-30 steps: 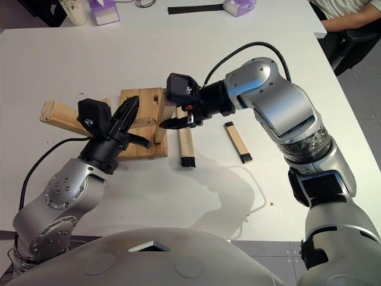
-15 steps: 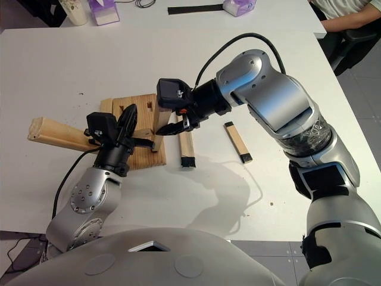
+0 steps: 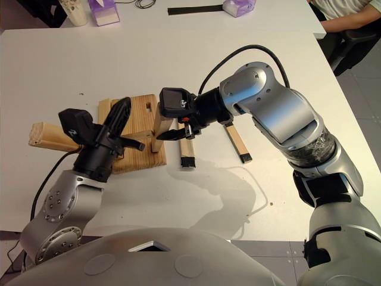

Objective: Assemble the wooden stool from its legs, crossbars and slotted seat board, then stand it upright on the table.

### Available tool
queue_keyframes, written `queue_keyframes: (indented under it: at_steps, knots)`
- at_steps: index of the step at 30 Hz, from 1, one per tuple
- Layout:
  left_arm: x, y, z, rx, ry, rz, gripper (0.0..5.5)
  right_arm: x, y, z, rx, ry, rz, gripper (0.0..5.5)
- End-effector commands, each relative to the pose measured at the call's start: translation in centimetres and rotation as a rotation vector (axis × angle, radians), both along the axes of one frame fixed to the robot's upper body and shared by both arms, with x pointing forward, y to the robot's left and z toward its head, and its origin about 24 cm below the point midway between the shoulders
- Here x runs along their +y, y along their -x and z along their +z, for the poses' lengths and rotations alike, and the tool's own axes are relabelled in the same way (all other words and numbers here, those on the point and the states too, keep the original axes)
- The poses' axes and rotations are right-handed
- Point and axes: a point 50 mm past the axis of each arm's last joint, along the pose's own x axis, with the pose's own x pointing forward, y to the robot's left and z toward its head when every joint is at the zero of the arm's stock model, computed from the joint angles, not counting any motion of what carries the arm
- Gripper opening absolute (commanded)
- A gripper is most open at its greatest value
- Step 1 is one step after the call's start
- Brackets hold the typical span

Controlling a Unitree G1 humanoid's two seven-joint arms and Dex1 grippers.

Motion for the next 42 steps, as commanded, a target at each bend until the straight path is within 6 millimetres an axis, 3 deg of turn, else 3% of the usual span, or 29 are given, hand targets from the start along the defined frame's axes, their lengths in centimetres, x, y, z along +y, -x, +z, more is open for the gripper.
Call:
queue_keyframes:
  at_steps: [1, 6, 14, 27, 32, 36, 40, 42]
  knots:
    - [-0.4, -0.1, -2.3, 0.097, -0.079, 0.017, 0.0, 1.0, 0.7, -1.3, 0.135, 0.035, 0.035, 2.0]
    - [-0.4, -0.6, -3.9, 0.136, -0.108, 0.077, 0.0, 2.0, 1.0, -0.7, 0.159, 0.036, 0.083, 2.0]
    - [-1.0, -0.9, -4.8, 0.125, -0.072, 0.102, 0.0, 4.5, 1.8, -0.5, 0.187, 0.03, 0.143, 2.0]
    - [-1.2, -1.8, -4.8, 0.072, -0.021, 0.056, 0.0, 5.4, 1.5, -2.0, 0.19, 0.038, 0.067, 2.0]
    - [-0.6, -2.8, -0.2, -0.135, 0.131, 0.082, 0.0, 4.4, 0.8, -2.3, 0.202, 0.037, 0.002, 2.0]
    - [-0.4, -2.9, 5.4, -0.367, 0.253, 0.026, 0.0, 3.7, 0.4, -2.4, 0.206, 0.021, -0.059, 2.0]
    - [0.1, -2.6, 10.0, -0.551, 0.312, -0.027, 0.0, 3.6, 0.3, -2.5, 0.206, 0.005, -0.09, 2.0]
    - [1.4, -2.6, 11.4, -0.615, 0.29, 0.024, 0.0, 3.6, 0.1, -2.4, 0.204, -0.001, -0.101, 2.0]
